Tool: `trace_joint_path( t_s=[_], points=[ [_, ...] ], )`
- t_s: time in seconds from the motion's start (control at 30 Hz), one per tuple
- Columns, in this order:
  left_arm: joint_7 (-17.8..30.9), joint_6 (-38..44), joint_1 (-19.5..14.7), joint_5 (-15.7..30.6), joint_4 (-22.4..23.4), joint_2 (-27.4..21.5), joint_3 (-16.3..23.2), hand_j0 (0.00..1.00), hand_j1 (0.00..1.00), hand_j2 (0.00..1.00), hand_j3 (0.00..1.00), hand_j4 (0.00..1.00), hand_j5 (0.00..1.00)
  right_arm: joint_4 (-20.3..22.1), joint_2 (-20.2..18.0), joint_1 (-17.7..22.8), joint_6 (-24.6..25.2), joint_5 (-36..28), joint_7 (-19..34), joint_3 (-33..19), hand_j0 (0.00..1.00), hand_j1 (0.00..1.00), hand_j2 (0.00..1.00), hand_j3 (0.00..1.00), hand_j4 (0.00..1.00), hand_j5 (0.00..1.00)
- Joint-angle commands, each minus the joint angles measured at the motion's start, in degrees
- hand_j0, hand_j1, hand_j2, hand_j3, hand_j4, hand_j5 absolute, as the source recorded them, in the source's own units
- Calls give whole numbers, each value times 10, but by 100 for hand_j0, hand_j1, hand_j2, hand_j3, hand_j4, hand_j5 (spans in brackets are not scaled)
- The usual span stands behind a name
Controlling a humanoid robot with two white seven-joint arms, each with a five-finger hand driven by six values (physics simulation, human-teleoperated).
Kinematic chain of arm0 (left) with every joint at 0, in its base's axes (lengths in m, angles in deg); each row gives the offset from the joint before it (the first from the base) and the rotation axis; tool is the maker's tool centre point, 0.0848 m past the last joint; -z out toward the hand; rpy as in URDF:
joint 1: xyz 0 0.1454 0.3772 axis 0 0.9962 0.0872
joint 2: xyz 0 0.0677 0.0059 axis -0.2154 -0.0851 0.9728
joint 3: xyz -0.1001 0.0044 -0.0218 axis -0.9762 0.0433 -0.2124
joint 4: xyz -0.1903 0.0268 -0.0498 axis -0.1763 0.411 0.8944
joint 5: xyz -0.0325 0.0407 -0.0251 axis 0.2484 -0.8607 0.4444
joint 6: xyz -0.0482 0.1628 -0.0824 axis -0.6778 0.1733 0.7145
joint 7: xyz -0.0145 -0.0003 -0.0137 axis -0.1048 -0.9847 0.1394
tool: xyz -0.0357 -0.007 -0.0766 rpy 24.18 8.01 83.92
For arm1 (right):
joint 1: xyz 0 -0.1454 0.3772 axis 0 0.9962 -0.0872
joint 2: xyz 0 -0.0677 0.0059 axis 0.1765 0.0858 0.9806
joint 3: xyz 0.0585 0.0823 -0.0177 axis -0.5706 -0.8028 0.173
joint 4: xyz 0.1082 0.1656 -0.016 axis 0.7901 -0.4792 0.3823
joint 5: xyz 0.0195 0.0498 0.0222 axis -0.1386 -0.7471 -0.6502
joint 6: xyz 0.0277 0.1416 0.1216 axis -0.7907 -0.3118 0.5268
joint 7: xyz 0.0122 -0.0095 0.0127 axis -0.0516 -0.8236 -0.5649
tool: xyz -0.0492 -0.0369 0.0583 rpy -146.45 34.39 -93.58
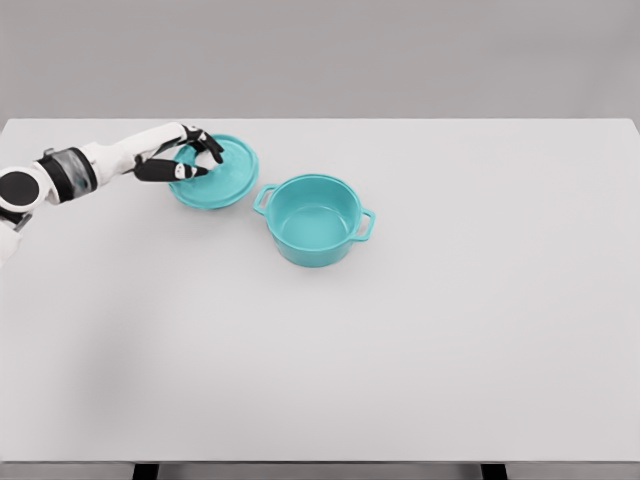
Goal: Cover the pot with left arm
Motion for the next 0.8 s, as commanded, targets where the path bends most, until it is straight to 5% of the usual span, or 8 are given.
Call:
trace_joint_path(
  t_s=[0.0, 0.77],
  points=[
    [0, 1, -1, 3, -29, -5, -2, 48, 48, 48, 48, 48, 48, 0, 0, 0, 0, 0, 0, 0, 100, 100, 100, 100, 100, 100],
    [1, 1, -2, 0, -116, -9, 10, 48, 48, 48, 48, 48, 48, 0, 0, 0, 0, 0, 0, 1, 100, 100, 100, 100, 100, 100]
  ],
)
